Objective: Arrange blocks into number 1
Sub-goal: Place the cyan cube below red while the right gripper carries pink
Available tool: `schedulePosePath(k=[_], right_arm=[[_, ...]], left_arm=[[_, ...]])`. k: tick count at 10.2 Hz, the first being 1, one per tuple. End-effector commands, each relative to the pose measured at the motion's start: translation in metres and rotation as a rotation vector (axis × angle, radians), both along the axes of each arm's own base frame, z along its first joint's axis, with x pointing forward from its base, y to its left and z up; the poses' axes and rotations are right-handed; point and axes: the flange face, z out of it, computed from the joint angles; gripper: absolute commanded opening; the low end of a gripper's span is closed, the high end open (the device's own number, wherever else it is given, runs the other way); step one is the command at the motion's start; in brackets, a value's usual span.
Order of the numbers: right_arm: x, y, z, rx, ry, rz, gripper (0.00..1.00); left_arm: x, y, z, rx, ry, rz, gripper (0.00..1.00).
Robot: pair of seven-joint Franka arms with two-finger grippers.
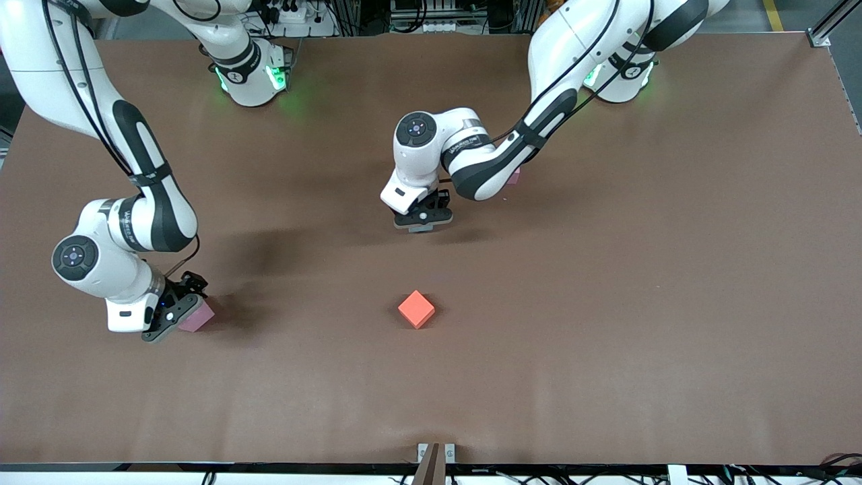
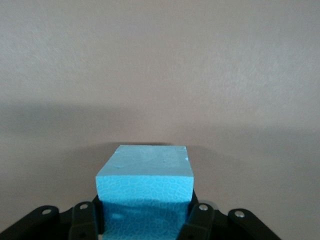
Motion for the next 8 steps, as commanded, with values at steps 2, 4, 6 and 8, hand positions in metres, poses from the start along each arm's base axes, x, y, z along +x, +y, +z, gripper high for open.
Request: schedulePosePath(k=[2, 4, 6, 8], right_arm=[[0.011, -0.012, -0.004, 0.011, -0.043, 0.038, 1.00], [0.014, -0.016, -0.008, 0.012, -0.083, 0.059, 1.00], [0.013, -0.019, -0.014, 0.009, -0.089, 0.058, 1.00], [0.005, -0.019, -0.027, 0.010, -0.106, 0.059, 0.88]], left_arm=[[-0.008, -0.010, -0.014, -0.001, 0.047, -0.017, 0.00], [-0.020, -0.018, -0.015, -0.001, 0.050, -0.035, 0.00], [-0.025, -0.020, -0.021, 0.004, 0.057, -0.042, 0.00], [-0.025, -0.020, -0.021, 0.005, 0.056, -0.043, 0.00]])
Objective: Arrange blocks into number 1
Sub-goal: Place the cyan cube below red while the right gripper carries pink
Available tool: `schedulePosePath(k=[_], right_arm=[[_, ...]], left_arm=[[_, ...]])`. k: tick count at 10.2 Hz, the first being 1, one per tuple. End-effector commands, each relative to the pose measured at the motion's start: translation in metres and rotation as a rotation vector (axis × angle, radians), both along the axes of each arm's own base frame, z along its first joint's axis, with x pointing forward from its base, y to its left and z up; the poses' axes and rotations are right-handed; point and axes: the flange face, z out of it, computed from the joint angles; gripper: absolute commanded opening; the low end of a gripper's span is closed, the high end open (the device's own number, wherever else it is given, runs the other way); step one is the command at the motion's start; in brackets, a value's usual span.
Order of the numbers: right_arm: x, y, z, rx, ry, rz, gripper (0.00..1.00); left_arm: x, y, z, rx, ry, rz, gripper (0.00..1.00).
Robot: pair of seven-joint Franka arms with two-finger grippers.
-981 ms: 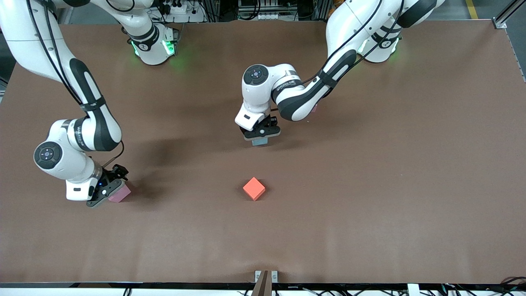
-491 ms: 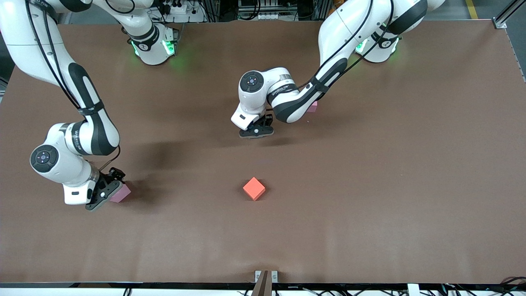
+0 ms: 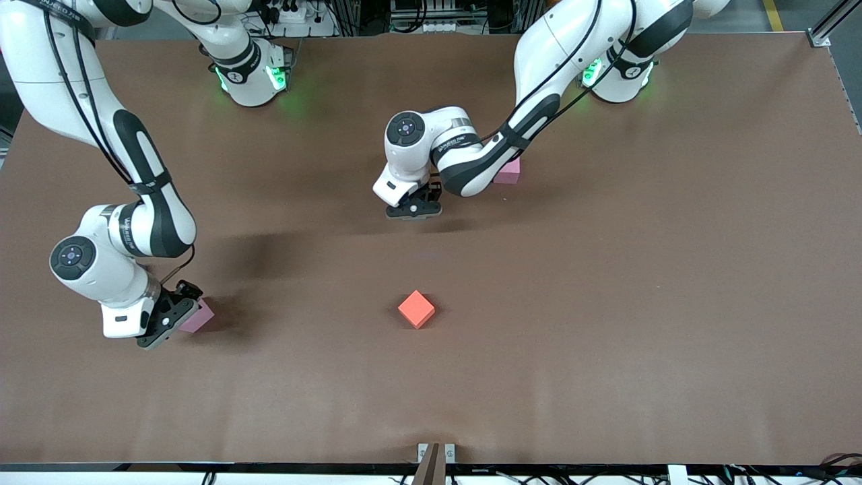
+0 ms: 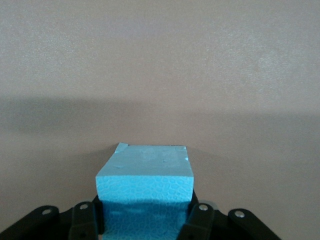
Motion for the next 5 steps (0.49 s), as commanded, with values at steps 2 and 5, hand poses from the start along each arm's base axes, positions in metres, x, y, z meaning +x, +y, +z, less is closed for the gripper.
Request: schedulePosePath(k=[2, 5], right_arm=[[-0.006, -0.006, -0.018, 0.019, -0.002, -0.007, 0.89], [-0.008, -0.004, -0.014, 0.027, 0.043, -0.069, 0.97]], left_arm=[[0.003, -0.002, 0.000, -0.011, 0.042, 0.018, 0.52], [0.007, -0.001, 0.017, -0.008, 0.038, 0.039, 1.00]])
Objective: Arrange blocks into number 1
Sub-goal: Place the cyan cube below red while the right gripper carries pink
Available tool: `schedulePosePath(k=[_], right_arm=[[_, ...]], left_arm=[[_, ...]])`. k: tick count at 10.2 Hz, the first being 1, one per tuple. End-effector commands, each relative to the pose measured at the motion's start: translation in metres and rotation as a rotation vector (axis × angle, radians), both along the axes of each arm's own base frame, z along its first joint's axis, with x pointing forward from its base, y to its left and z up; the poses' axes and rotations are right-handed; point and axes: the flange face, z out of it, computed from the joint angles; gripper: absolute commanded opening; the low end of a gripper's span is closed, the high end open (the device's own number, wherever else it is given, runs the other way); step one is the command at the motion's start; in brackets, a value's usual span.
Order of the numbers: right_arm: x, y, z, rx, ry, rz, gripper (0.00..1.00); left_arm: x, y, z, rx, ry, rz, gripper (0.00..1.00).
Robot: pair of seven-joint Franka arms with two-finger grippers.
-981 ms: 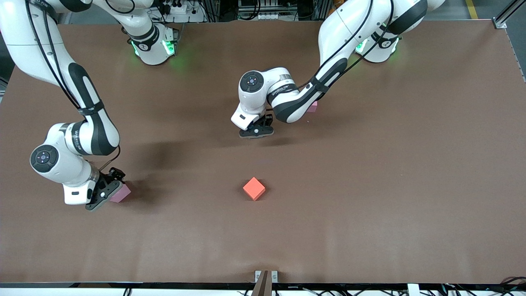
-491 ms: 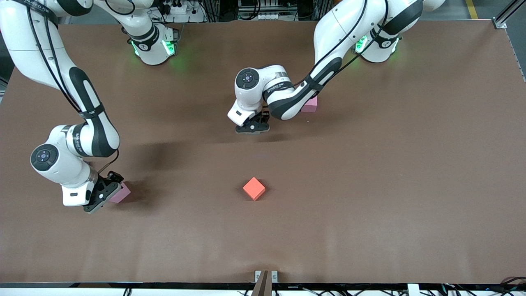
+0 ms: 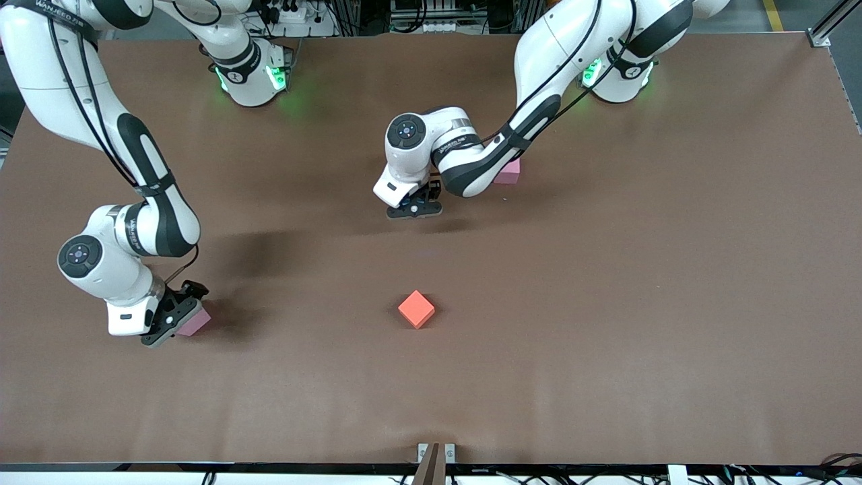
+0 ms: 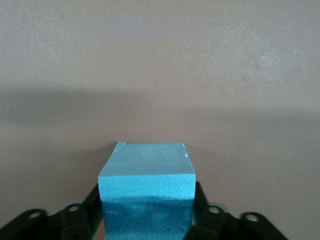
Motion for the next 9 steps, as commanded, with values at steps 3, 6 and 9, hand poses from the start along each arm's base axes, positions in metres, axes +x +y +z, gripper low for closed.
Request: schedulePosePath(k=[3, 6, 9], right_arm=[[-0.003, -0.002, 0.001, 0.033, 0.020, -0.050, 0.95], [-0.003, -0.001, 0.002, 0.032, 0.020, -0.049, 0.00], [-0.003, 0.046, 0.037, 0.057, 0.057, -0.165, 0.00]], left_arm=[[0.034, 0.019, 0.073, 0.012, -0.050, 0.047, 1.00], [0.109, 0.091, 0.125, 0.041, -0.105, 0.161, 1.00], [0.171, 0.173, 0.139, 0.076, -0.109, 0.197, 1.00]])
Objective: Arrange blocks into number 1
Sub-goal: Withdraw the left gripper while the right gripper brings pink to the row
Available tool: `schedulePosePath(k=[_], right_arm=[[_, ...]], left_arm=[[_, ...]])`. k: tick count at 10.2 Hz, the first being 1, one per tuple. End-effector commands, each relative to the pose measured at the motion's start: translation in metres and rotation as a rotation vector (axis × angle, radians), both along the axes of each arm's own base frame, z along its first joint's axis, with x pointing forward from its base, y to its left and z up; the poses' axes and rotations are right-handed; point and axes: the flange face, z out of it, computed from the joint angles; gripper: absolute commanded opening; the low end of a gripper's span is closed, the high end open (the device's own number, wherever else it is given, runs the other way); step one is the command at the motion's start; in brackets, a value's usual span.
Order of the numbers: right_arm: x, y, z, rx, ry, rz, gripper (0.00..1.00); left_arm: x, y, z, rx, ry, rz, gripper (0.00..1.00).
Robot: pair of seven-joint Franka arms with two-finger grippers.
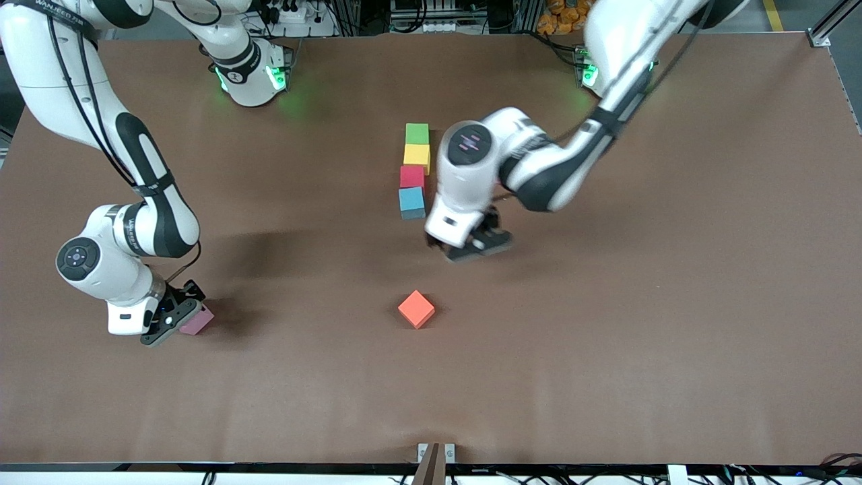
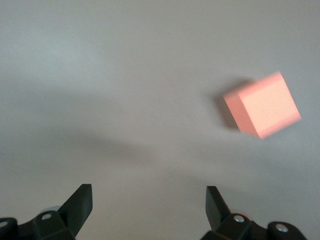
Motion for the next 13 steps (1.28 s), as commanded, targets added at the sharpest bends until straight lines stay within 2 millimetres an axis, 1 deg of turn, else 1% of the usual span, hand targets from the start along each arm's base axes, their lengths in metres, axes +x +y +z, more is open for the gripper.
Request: schedulePosePath(k=[1, 2, 3, 4, 5, 6, 7, 8, 9, 10, 11, 12, 13], right_arm=[[-0.007, 0.071, 0.048, 0.038, 0.057, -0.181, 0.00], [-0.012, 0.114, 0.065, 0.055, 0.060, -0.275, 0.00], [-0.019, 0.155, 0.073, 0.061, 0.062, -0.350, 0.00], [-0.028, 0.192, 0.076, 0.067, 0.068, -0.440, 0.00], [-0.040, 0.239, 0.082, 0.080, 0.068, -0.525, 0.00], [-0.058, 0.284, 0.087, 0.089, 0.074, -0.618, 0.00], [-0.076, 0.326, 0.090, 0.098, 0.076, -0.691, 0.00], [-0.094, 0.361, 0.091, 0.103, 0.078, -0.749, 0.00], [-0.109, 0.386, 0.089, 0.109, 0.080, -0.792, 0.00], [-0.122, 0.408, 0.087, 0.113, 0.080, -0.829, 0.00], [-0.132, 0.424, 0.086, 0.109, 0.072, -0.857, 0.00], [-0.145, 0.443, 0.081, 0.104, 0.062, -0.877, 0.00], [-0.155, 0.455, 0.072, 0.095, 0.051, -0.902, 0.00]], left_arm=[[0.019, 0.047, 0.004, 0.030, 0.031, 0.021, 1.00], [0.018, 0.056, -0.004, 0.062, 0.062, 0.018, 1.00], [0.026, 0.069, -0.005, 0.064, 0.063, 0.037, 1.00], [0.034, 0.080, -0.003, 0.062, 0.060, 0.056, 1.00], [0.043, 0.093, 0.009, 0.055, 0.042, 0.071, 1.00], [0.062, 0.127, 0.027, 0.052, 0.017, 0.074, 1.00], [0.079, 0.167, 0.044, 0.057, -0.002, 0.028, 1.00], [0.093, 0.204, 0.052, 0.064, -0.009, -0.009, 1.00], [0.101, 0.230, 0.058, 0.067, -0.015, -0.028, 1.00], [0.104, 0.239, 0.061, 0.069, -0.018, -0.041, 1.00], [0.105, 0.246, 0.067, 0.073, -0.026, -0.055, 1.00], [0.105, 0.247, 0.070, 0.074, -0.029, -0.060, 1.00], [0.105, 0.255, 0.079, 0.080, -0.037, -0.056, 1.00]])
